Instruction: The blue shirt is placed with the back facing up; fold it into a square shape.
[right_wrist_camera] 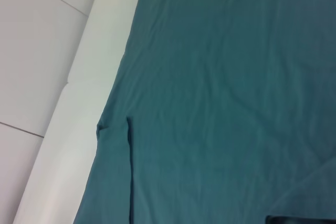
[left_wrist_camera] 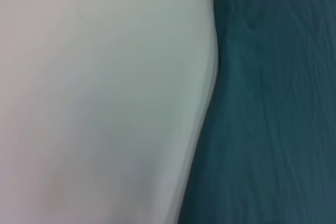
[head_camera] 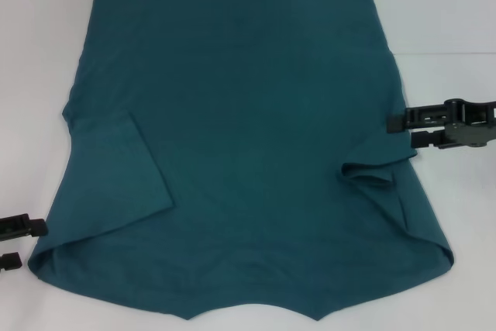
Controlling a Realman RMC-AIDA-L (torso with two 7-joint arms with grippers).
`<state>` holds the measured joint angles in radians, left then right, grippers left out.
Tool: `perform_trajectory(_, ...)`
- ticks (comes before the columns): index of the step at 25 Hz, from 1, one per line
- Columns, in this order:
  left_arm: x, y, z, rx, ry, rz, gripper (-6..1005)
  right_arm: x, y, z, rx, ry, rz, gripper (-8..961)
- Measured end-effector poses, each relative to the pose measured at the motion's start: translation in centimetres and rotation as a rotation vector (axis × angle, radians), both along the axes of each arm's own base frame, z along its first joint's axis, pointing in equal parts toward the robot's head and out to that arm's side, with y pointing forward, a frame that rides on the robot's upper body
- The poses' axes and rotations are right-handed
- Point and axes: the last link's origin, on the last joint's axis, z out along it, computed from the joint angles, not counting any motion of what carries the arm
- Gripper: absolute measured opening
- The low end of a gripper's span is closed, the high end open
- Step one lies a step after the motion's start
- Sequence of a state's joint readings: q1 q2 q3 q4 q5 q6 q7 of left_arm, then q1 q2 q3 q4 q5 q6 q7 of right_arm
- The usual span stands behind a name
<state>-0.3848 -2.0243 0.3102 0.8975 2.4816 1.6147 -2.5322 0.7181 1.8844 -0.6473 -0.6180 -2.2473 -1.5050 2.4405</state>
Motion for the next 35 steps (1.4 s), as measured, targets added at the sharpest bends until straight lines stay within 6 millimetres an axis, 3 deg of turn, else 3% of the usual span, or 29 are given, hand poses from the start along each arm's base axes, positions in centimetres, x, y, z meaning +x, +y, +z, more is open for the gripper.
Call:
perform_trajectory(20, -0.1, 0.2, -0.7, -0.016, -0.012, 0.045, 886, 1.0, -0.3, 0.9, 0.029, 0.005, -0.027, 850)
perform_trajectory(35, 1.1, 1.2, -2.7, -0.079, -0.038, 0.003, 855, 1.2, -0.2, 1.1, 0.038, -0.002, -0.021, 851)
